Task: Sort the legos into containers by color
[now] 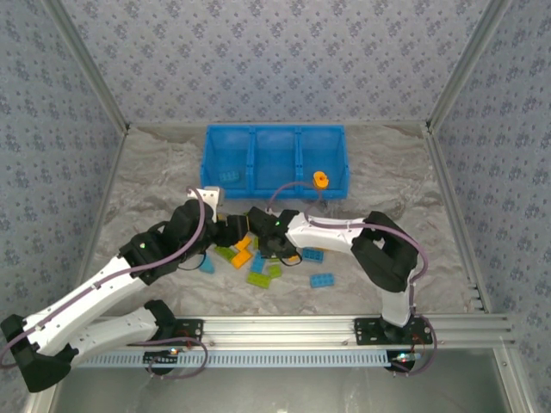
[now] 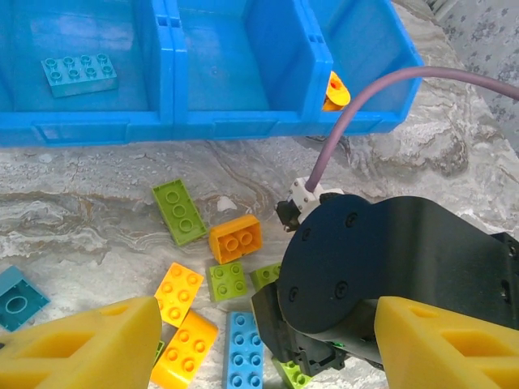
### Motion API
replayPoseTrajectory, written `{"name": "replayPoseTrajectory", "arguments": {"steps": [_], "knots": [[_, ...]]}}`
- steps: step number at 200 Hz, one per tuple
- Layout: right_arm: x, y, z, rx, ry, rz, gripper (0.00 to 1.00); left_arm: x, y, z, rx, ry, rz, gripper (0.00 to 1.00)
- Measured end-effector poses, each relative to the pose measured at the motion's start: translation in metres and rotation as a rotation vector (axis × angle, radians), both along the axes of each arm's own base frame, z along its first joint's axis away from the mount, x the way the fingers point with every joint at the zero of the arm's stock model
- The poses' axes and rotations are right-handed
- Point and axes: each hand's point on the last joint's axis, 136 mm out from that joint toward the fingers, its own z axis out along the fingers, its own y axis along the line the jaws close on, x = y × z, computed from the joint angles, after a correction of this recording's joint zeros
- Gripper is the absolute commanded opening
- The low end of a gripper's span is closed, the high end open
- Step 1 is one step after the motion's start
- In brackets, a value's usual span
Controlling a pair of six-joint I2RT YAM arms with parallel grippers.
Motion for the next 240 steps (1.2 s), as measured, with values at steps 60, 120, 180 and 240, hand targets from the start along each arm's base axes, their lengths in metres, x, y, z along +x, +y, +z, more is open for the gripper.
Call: {"name": "replayPoseTrajectory", "arguments": {"steps": [60,120,180,240], "knots": [[0.006,0.000,-0.012,-0.037,0.002,-0.011,0.44,0.001,-0.006,0.002,-0.018,-0.002,-0.015,0.70],[0.009,-0.005,-0.009,-0.061,-0.029,-0.005,0.26,0.001,-0.007,0.000,-0.015,0.001,-0.017,0.70],[0.037,-0.024,0.053,-0.066,-0.169,0.012,0.25,0.005,-0.016,0.033,-0.095,-0.067,-0.027,0.70],[0.167,-0.005,0.109,0.032,-0.356,-0.029,0.24,0.017,-0.013,0.035,-0.059,-0.090,0.026,0.70]]}}
